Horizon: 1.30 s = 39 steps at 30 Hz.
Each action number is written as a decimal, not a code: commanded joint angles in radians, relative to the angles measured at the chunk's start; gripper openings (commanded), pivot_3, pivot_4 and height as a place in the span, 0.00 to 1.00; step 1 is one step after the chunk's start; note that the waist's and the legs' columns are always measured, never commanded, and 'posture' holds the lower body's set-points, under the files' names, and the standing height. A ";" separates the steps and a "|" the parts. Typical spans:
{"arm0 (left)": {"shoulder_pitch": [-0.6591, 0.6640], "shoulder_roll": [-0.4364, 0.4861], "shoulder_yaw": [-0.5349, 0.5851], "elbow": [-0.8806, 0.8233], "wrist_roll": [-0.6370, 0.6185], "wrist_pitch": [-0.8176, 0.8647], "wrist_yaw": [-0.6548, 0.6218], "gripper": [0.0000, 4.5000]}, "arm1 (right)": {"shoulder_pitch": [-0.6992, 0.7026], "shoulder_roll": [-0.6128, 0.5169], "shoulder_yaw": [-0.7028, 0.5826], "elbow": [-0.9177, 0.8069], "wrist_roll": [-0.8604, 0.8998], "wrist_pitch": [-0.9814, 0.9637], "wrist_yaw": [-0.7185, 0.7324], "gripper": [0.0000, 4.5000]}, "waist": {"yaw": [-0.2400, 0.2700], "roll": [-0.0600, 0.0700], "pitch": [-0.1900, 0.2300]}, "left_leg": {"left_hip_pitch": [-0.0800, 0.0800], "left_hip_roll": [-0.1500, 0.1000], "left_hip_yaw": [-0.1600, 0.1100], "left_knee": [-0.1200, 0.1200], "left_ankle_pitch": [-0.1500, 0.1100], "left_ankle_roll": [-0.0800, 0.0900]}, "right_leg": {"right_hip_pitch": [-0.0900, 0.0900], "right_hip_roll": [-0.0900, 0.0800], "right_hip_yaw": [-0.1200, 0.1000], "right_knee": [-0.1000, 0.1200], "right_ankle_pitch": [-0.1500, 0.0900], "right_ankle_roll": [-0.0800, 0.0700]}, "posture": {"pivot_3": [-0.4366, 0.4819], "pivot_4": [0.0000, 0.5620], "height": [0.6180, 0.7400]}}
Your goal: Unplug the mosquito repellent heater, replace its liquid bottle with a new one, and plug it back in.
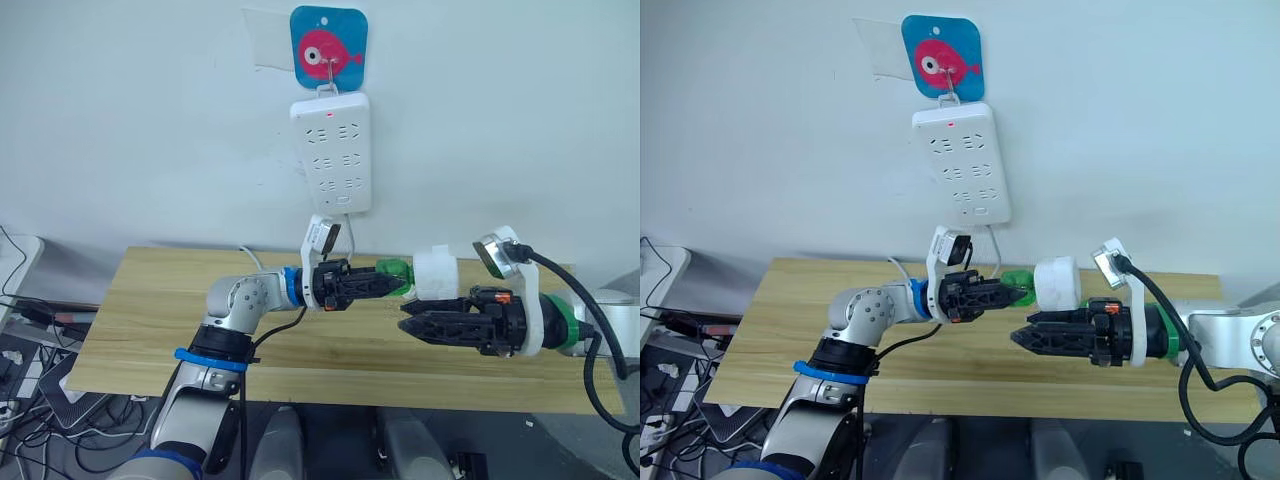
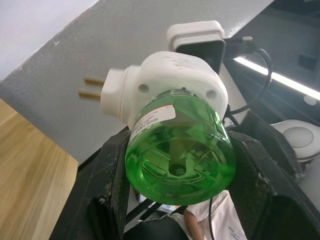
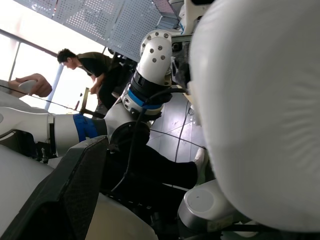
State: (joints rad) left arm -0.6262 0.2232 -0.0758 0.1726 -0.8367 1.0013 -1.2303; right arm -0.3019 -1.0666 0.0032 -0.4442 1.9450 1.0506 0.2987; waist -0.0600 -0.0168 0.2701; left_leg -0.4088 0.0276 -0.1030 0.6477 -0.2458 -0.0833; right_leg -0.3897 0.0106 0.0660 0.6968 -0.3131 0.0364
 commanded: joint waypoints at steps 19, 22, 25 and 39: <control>-0.013 -0.011 0.003 0.019 -0.008 -0.011 -0.010 0.52 | 0.518 -0.251 -0.444 -0.046 0.027 0.009 0.238 0.96 | 0.004 -0.001 -0.001 | 0.000 -0.001 0.000 0.001 0.000 0.000 | 0.001 0.000 -0.001 0.000 0.000 0.000 | 0.37 0.39 1.00; -0.014 -0.005 -0.001 0.020 -0.007 -0.007 -0.021 0.52 | 0.581 -0.261 -0.558 0.086 0.027 0.079 0.192 0.79 | 0.004 -0.001 -0.001 | 0.000 -0.001 0.000 0.002 0.000 0.000 | 0.001 0.000 0.000 0.000 0.000 0.000 | 0.37 0.39 1.00; -0.016 -0.001 -0.006 0.018 -0.008 -0.001 -0.030 0.52 | 0.506 -0.246 -0.509 0.188 -0.030 0.055 0.143 0.57 | 0.000 -0.001 -0.001 | 0.001 -0.001 0.001 0.002 0.000 0.000 | 0.001 0.000 0.001 0.001 0.000 0.000 | 0.36 0.38 1.00; -0.023 0.007 -0.015 -0.006 -0.016 0.025 -0.033 0.52 | -0.060 0.087 -0.146 0.419 -0.357 0.136 0.145 0.01 | -0.021 0.000 -0.002 | 0.002 0.000 0.003 0.000 0.001 -0.001 | 0.000 0.001 0.003 0.001 0.001 0.000 | 0.38 0.37 1.00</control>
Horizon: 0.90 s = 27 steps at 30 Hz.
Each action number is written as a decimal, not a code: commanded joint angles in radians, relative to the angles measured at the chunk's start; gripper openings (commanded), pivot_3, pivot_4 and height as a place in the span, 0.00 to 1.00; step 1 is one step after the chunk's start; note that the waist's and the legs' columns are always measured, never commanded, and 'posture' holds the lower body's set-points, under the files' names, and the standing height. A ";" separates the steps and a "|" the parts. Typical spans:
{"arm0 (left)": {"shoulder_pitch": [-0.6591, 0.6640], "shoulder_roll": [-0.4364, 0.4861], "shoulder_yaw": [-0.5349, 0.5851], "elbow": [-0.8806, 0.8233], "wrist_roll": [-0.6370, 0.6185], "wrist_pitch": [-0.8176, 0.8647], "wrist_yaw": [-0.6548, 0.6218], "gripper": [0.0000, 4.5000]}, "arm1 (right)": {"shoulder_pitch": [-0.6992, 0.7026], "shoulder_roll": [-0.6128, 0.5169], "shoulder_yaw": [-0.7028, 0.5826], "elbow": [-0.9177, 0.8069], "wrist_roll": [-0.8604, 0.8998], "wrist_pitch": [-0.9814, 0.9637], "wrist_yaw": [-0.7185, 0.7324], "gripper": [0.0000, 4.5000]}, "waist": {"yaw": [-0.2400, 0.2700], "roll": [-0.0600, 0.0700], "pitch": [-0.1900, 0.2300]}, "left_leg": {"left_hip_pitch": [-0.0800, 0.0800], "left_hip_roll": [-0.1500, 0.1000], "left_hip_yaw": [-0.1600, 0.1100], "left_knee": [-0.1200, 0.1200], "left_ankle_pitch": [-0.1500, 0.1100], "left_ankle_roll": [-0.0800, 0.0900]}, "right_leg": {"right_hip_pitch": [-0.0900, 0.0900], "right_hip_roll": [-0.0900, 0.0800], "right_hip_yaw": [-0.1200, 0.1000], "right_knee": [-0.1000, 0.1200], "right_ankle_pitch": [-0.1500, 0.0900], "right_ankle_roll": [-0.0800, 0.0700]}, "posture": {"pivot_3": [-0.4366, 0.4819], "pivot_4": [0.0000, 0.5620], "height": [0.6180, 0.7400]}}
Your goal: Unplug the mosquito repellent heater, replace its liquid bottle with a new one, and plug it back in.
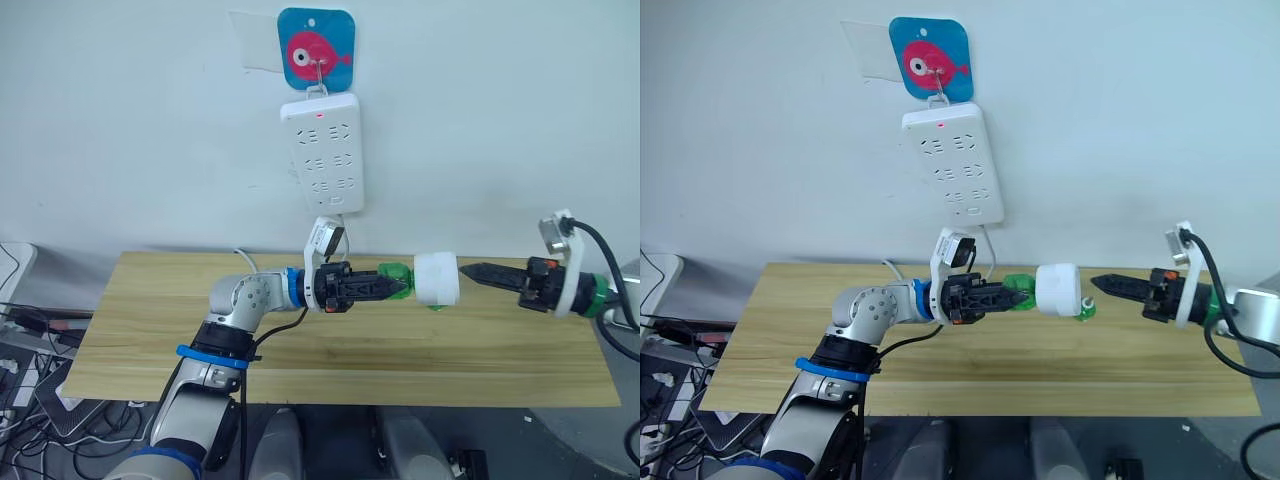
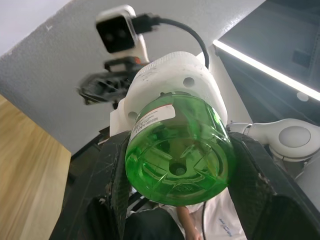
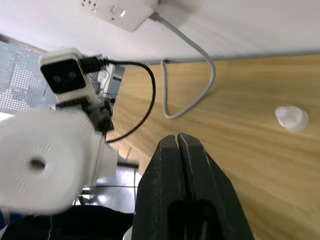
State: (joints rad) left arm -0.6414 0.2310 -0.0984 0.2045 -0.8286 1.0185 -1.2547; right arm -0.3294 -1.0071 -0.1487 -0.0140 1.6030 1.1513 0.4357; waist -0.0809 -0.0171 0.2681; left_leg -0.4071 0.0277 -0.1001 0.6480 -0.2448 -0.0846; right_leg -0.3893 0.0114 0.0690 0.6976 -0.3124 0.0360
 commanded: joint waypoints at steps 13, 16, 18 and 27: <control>-0.021 -0.018 0.017 -0.022 -0.018 0.001 0.008 0.52 | 0.109 0.069 -0.009 -0.271 0.279 0.049 -0.189 0.01 | 0.001 0.000 0.000 | -0.001 0.000 -0.002 0.001 -0.001 0.001 | 0.000 -0.001 -0.002 0.001 0.000 0.000 | 0.37 0.39 1.00; -0.021 -0.022 0.017 -0.019 -0.016 -0.003 0.008 0.52 | 0.156 0.037 -0.014 -0.331 0.364 0.010 -0.223 0.01 | 0.000 0.000 0.000 | -0.001 -0.001 -0.001 0.001 -0.001 0.002 | 0.000 -0.001 -0.001 0.001 0.000 0.000 | 0.37 0.39 1.00; -0.020 -0.020 0.017 -0.018 -0.014 -0.005 0.007 0.52 | 0.193 0.019 -0.027 -0.390 0.369 -0.012 -0.196 0.01 | 0.000 0.000 0.000 | -0.001 0.000 -0.002 0.001 -0.001 0.002 | 0.000 -0.001 -0.002 0.001 0.000 0.000 | 0.37 0.39 1.00; -0.019 -0.022 0.009 -0.003 -0.002 -0.024 -0.003 0.52 | 0.195 -0.038 -0.010 -0.537 0.369 -0.171 -0.105 0.01 | -0.002 0.000 0.000 | -0.001 0.000 -0.002 0.001 -0.001 0.002 | 0.000 0.000 -0.001 0.000 0.000 0.000 | 0.35 0.39 1.00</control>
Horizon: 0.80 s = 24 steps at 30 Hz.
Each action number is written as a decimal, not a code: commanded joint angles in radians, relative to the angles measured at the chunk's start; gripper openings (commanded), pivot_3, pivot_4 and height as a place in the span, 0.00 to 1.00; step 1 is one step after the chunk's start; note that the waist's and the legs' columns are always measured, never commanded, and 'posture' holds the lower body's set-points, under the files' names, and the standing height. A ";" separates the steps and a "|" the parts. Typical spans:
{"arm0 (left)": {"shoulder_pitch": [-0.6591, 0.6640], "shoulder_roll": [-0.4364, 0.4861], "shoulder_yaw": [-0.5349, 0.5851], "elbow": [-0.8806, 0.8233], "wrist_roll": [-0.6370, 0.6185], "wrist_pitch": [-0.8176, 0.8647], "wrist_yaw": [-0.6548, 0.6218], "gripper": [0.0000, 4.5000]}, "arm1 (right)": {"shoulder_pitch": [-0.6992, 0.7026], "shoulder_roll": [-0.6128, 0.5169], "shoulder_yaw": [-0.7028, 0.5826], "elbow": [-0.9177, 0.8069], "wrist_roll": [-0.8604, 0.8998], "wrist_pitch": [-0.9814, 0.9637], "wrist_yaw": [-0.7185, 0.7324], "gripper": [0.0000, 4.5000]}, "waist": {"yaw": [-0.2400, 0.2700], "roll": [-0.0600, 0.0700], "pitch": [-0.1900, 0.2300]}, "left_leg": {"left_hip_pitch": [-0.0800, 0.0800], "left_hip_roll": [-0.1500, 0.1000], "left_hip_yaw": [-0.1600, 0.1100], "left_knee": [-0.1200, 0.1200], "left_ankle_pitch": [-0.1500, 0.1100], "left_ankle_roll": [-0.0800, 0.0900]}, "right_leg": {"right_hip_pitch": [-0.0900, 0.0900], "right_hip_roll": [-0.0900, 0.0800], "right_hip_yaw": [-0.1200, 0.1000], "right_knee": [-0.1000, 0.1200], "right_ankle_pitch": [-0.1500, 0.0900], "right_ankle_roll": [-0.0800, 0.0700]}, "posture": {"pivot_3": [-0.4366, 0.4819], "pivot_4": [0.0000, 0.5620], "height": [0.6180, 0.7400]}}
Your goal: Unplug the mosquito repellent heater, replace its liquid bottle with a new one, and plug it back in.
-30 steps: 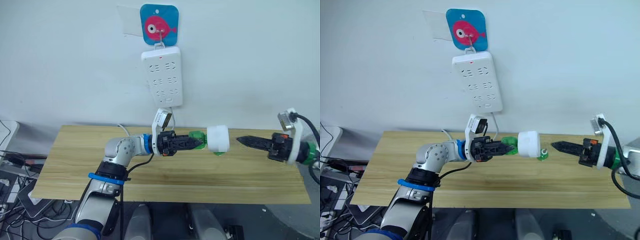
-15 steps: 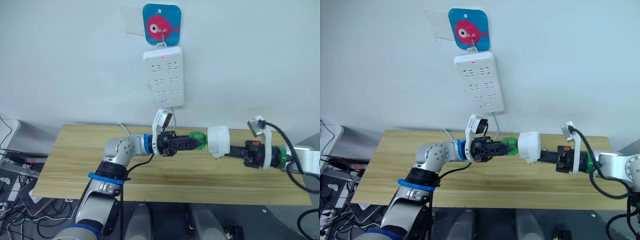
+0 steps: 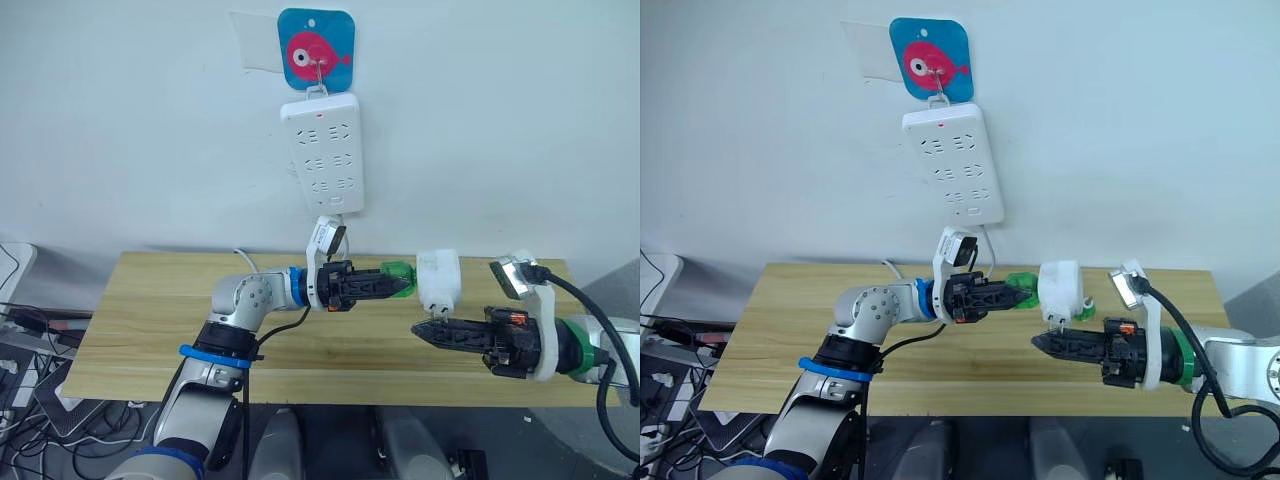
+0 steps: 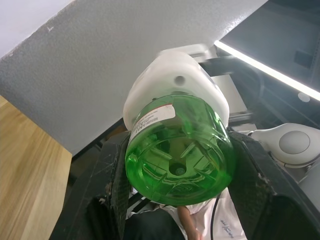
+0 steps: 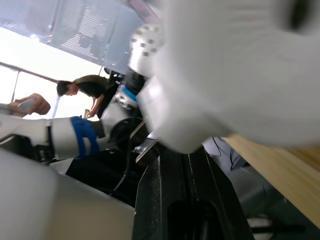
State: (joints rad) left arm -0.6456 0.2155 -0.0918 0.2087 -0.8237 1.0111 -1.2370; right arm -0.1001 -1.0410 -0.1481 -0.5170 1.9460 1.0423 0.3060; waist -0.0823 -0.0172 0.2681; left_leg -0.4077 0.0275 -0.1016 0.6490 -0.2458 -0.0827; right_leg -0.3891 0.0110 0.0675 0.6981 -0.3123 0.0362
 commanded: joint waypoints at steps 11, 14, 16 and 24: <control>-0.017 -0.009 -0.013 0.006 0.003 -0.027 -0.036 0.52 | -0.297 0.062 0.023 0.064 0.026 -0.085 -0.072 0.01 | -0.002 0.000 0.000 | 0.000 0.000 0.000 0.000 0.000 0.000 | 0.000 0.000 0.000 -0.001 0.000 0.000 | 0.33 0.39 1.00; -0.015 -0.009 -0.017 0.003 0.004 -0.025 -0.040 0.52 | -0.364 0.074 0.028 0.111 0.026 -0.052 -0.126 0.01 | -0.003 0.000 0.000 | 0.000 0.000 0.000 0.000 0.000 0.000 | 0.000 0.000 0.000 0.000 0.000 0.000 | 0.33 0.39 1.00; -0.015 -0.006 -0.020 0.001 0.005 -0.024 -0.044 0.52 | -0.401 0.069 0.037 0.140 0.026 -0.023 -0.149 0.01 | -0.002 0.000 0.000 | 0.000 0.000 0.000 0.000 0.000 0.000 | 0.000 0.000 0.000 0.000 0.000 0.000 | 0.33 0.39 1.00; -0.011 -0.007 -0.015 -0.011 -0.004 -0.015 -0.035 0.52 | -0.447 0.061 0.084 0.178 0.026 0.038 -0.225 0.01 | -0.002 0.000 0.000 | -0.001 0.000 0.000 -0.001 0.000 0.000 | 0.000 0.000 0.000 -0.001 0.000 0.000 | 0.34 0.40 1.00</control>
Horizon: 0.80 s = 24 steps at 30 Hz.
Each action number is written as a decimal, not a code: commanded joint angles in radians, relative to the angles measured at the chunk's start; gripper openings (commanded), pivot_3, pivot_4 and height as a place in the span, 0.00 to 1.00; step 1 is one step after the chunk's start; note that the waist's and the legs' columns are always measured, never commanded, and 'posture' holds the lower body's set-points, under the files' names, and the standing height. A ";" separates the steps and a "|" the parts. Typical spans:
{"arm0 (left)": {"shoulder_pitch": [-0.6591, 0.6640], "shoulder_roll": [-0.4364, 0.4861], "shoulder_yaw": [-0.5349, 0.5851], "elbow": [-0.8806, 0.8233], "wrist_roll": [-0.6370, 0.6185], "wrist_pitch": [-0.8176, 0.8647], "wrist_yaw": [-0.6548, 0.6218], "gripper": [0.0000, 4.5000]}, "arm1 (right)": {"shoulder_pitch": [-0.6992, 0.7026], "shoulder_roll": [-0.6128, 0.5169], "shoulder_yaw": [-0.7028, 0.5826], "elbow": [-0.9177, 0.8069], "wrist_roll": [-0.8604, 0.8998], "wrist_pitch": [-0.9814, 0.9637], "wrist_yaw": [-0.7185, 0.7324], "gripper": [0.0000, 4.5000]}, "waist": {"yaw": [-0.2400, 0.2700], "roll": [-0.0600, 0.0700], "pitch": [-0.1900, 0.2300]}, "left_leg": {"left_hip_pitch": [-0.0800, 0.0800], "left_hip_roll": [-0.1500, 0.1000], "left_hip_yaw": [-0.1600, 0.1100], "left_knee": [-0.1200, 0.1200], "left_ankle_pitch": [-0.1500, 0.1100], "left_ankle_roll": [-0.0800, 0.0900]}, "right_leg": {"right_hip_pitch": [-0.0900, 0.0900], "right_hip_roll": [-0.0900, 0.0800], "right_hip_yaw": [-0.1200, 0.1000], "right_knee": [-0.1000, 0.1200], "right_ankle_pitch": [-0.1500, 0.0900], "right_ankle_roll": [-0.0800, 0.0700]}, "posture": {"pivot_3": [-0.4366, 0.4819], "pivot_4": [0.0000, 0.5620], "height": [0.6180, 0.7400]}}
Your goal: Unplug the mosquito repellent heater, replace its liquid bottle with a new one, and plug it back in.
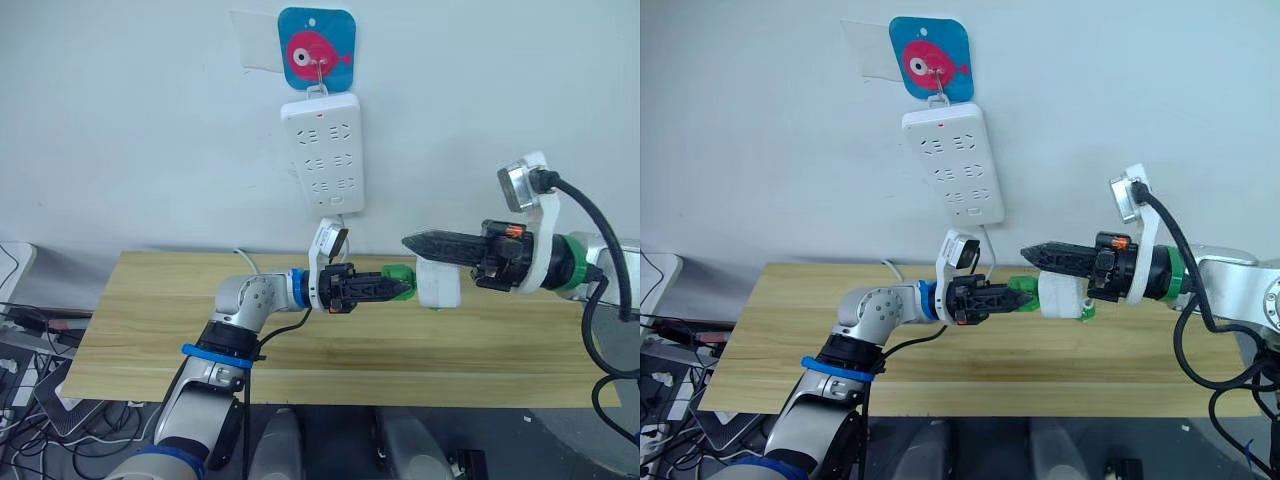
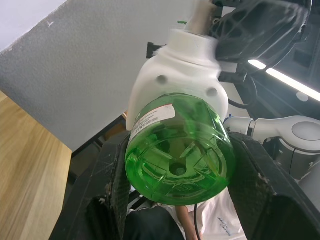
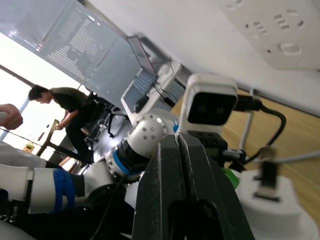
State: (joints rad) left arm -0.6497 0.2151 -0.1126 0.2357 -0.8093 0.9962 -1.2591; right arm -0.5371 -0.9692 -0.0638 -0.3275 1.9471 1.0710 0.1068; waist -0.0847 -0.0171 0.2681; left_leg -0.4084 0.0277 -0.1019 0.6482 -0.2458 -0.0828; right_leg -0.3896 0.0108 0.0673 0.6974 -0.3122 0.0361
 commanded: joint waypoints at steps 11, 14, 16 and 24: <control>-0.004 -0.006 0.005 -0.047 -0.024 0.009 -0.014 0.52 | -0.028 0.003 0.030 0.036 0.025 -0.012 -0.219 0.01 | 0.000 0.000 0.000 | 0.000 0.000 0.000 0.000 0.000 0.000 | 0.000 0.000 0.000 0.000 0.000 0.000 | 0.34 0.41 1.00; -0.002 -0.004 0.005 -0.050 -0.024 0.010 -0.014 0.52 | -0.026 -0.010 0.022 0.065 0.025 -0.011 -0.246 0.01 | 0.000 0.000 0.000 | 0.000 0.000 0.000 0.000 0.000 0.000 | 0.000 0.000 0.000 0.000 0.000 0.000 | 0.34 0.40 1.00; 0.000 -0.003 0.005 -0.051 -0.024 0.010 -0.015 0.52 | -0.022 -0.017 0.007 0.091 0.025 -0.017 -0.250 0.01 | 0.000 0.000 0.000 | 0.000 0.000 0.000 0.000 0.000 0.000 | 0.000 0.000 0.000 0.000 0.000 0.000 | 0.34 0.40 1.00; -0.005 0.001 0.009 -0.051 -0.031 0.020 -0.015 0.52 | 0.102 -0.038 -0.078 0.137 -0.174 0.008 -0.102 0.01 | 0.002 0.000 0.000 | 0.000 0.000 0.000 -0.001 0.000 0.000 | 0.000 0.000 0.000 -0.001 0.000 0.000 | 0.34 0.40 1.00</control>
State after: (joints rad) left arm -0.6439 0.2224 -0.1131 0.2223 -0.8149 1.0164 -1.2571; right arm -0.4461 -1.0015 -0.1103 -0.1547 1.8043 1.0698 -0.0404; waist -0.0831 -0.0171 0.2681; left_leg -0.4085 0.0275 -0.1016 0.6471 -0.2459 -0.0826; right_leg -0.3898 0.0108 0.0674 0.6969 -0.3122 0.0361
